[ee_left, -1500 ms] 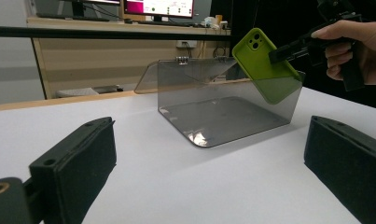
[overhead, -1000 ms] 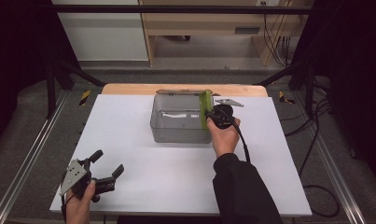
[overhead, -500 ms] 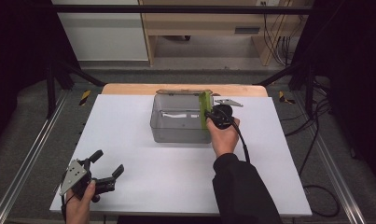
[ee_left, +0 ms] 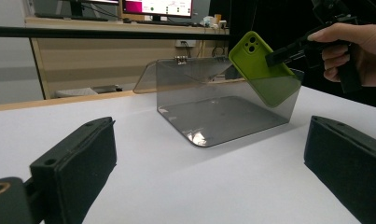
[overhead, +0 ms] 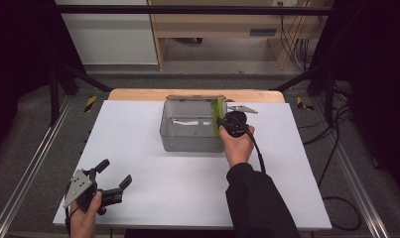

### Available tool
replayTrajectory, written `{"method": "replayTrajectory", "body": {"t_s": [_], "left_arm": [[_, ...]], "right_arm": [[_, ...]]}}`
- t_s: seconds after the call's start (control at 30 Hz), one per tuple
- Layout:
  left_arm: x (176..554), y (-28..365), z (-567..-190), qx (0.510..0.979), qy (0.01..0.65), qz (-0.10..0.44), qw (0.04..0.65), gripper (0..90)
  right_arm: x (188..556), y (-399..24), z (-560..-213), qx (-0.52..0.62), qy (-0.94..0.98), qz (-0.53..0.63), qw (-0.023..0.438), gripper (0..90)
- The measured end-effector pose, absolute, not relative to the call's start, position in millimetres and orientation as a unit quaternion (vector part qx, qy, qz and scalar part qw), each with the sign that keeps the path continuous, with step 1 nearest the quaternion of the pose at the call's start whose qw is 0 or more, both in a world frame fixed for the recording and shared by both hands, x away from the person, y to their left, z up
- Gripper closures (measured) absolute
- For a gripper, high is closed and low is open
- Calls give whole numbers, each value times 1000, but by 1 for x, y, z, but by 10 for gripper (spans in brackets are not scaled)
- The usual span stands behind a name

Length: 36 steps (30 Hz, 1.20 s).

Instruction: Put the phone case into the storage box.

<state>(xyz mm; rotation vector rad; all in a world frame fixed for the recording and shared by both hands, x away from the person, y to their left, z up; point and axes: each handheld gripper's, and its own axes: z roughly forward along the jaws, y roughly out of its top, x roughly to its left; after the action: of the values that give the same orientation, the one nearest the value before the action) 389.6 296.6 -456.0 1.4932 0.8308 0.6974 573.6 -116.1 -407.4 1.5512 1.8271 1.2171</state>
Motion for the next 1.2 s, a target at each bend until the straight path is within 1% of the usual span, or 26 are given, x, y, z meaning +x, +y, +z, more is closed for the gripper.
{"method": "replayTrajectory", "body": {"t_s": [1.2], "left_arm": [[390, 295, -456, 647, 356, 300, 604, 23]], "right_arm": [[575, -112, -406, 560, 666, 443, 218, 770]]}}
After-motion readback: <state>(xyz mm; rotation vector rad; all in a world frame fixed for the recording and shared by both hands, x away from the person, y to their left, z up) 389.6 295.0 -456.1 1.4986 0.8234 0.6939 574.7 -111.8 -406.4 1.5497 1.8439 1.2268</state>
